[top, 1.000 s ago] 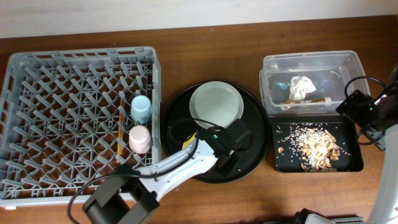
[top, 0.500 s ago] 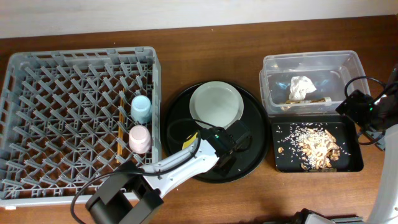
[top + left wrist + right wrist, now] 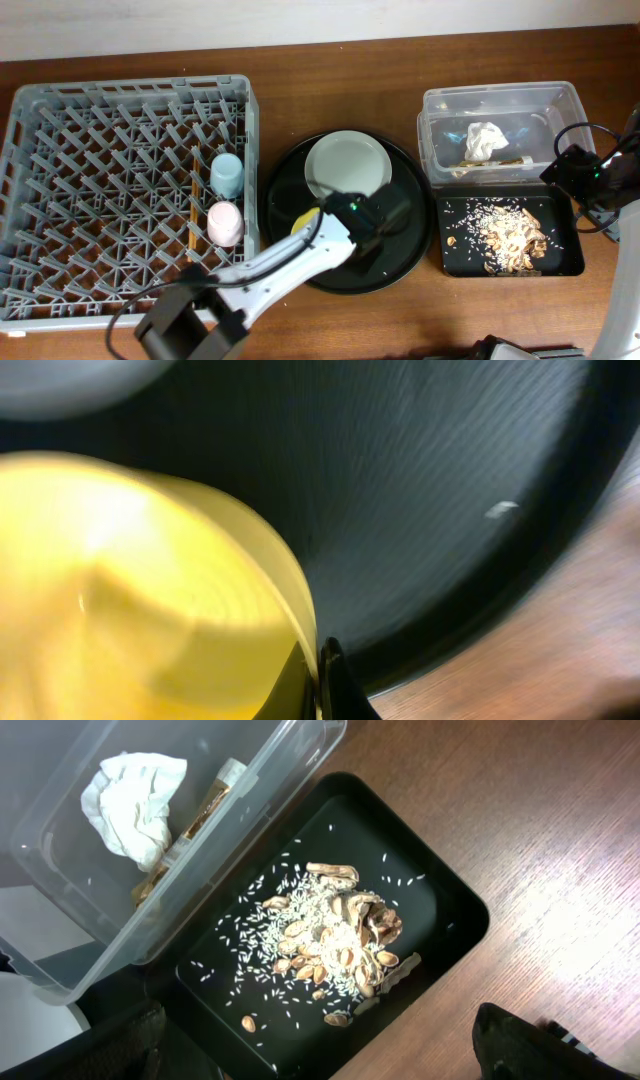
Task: Sort waste into correct bins and load items into the dishwasher rack
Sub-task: 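Lift the yellow bowl and set it in the rack's back corner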
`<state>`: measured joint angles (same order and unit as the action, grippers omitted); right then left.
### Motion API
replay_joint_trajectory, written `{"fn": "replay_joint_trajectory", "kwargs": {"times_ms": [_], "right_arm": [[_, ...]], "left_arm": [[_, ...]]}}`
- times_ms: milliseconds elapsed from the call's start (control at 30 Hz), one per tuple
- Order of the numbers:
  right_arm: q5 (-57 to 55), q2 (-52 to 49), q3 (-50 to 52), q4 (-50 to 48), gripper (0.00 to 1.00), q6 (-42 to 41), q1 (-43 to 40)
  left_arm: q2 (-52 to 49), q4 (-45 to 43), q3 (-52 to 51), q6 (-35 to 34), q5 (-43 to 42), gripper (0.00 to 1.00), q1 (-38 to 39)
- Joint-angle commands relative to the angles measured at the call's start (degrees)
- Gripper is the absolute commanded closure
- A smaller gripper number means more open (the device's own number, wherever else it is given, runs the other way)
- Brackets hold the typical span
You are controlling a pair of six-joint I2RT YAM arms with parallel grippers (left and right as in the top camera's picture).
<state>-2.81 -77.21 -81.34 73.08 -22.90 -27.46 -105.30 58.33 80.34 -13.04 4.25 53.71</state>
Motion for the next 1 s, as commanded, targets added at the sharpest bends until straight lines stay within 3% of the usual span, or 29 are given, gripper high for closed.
{"fn": "replay_joint_trajectory", "kwargs": {"times_ms": [0, 100, 233, 367, 500, 600, 667, 700, 967], "right_arm": [[-0.7, -0.1, -0.7, 0.0, 0.01, -0.1, -0.3], [-0.7, -0.1, -0.7, 0.0, 0.01, -0.1, -0.3], [-0.7, -0.1, -0.7, 0.0, 0.01, -0.1, -0.3], [-0.7, -0.1, -0.7, 0.0, 0.01, -0.1, -0.3], [-0.7, -0.1, -0.7, 0.0, 0.01, -0.1, -0.3], [-0.7, -0.1, -0.7, 0.0, 0.01, -0.1, -0.3], [-0.7, -0.1, -0.7, 0.0, 0.01, -0.1, -0.3], [-0.7, -0.1, -0.7, 0.0, 0.01, -0.1, -0.3], [-0.7, -0.1, -0.7, 0.0, 0.01, -0.1, -0.3]], "left_arm": [[8.1, 1.3, 12.0, 6.7, -0.3, 1.00, -3.2], [10.5, 1.3, 20.9, 10.4, -1.5, 1.00, -10.0], [10.5, -0.9, 26.8, 13.0, -17.6, 1.00, -24.8], [7.9, -4.3, 26.8, 14.6, -41.4, 1.00, -40.7], [1.7, -8.8, 26.8, 14.6, -65.7, 1.00, -51.5], [-6.8, -13.5, 26.8, 14.3, -84.3, 1.00, -57.2], [-11.6, -15.2, 26.8, 13.7, -91.3, 1.00, -58.9], [-13.5, -15.6, 26.8, 13.7, -94.3, 1.00, -59.6], [-24.0, -17.8, 26.8, 12.4, -93.1, 1.00, -65.9]]}}
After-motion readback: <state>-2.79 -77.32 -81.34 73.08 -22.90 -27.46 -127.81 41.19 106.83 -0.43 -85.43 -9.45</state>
